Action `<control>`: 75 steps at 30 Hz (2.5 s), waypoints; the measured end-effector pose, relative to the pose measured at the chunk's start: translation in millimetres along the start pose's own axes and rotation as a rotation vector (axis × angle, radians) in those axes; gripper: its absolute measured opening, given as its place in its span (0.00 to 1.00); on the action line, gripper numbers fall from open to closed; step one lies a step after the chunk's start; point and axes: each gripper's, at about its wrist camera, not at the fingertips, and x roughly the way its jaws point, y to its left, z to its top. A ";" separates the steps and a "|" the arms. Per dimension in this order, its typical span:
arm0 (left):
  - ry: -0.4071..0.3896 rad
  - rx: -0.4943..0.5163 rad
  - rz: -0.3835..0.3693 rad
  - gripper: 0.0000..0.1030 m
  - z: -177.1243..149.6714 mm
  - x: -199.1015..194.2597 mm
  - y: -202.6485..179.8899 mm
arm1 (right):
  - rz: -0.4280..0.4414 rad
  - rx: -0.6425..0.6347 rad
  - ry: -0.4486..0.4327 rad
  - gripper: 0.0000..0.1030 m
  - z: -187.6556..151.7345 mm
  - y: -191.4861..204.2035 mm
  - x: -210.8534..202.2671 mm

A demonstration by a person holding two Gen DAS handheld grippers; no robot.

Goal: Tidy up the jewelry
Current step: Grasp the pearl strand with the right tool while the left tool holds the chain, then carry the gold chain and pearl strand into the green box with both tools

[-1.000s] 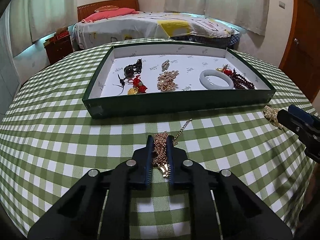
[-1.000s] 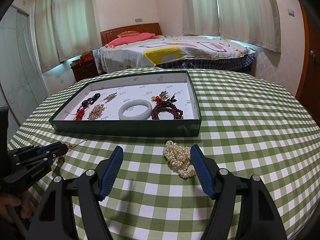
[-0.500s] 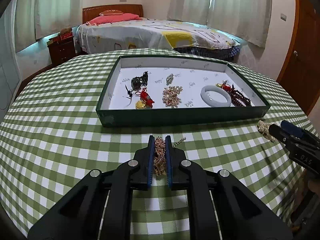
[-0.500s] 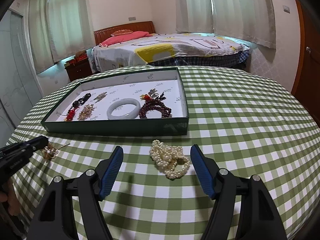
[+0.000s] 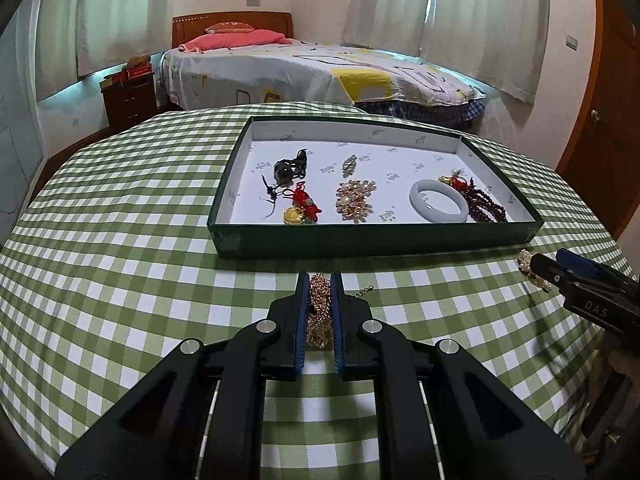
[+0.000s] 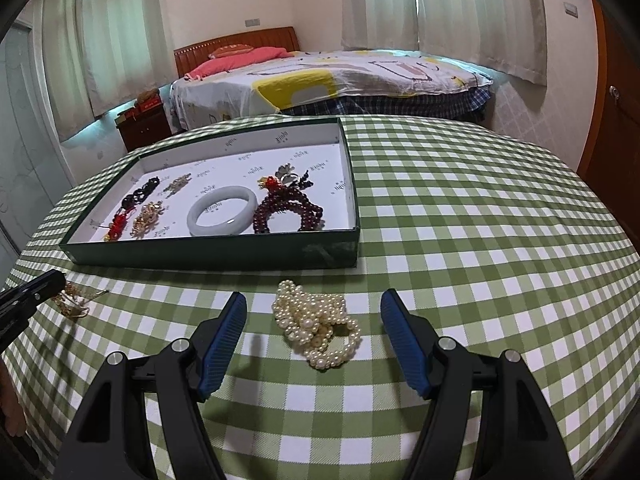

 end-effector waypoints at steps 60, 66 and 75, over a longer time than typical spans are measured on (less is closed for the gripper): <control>-0.044 -0.023 0.018 0.10 -1.5 -20.8 4.5 | 0.049 -0.044 -0.051 0.07 -3.7 19.3 -22.1; -0.082 -0.021 -0.004 0.10 10.8 -38.4 0.8 | 0.069 -0.050 -0.099 0.07 7.2 25.4 -39.0; -0.165 -0.006 -0.062 0.10 55.3 -49.7 -20.6 | 0.101 -0.067 -0.176 0.07 41.8 39.9 -49.5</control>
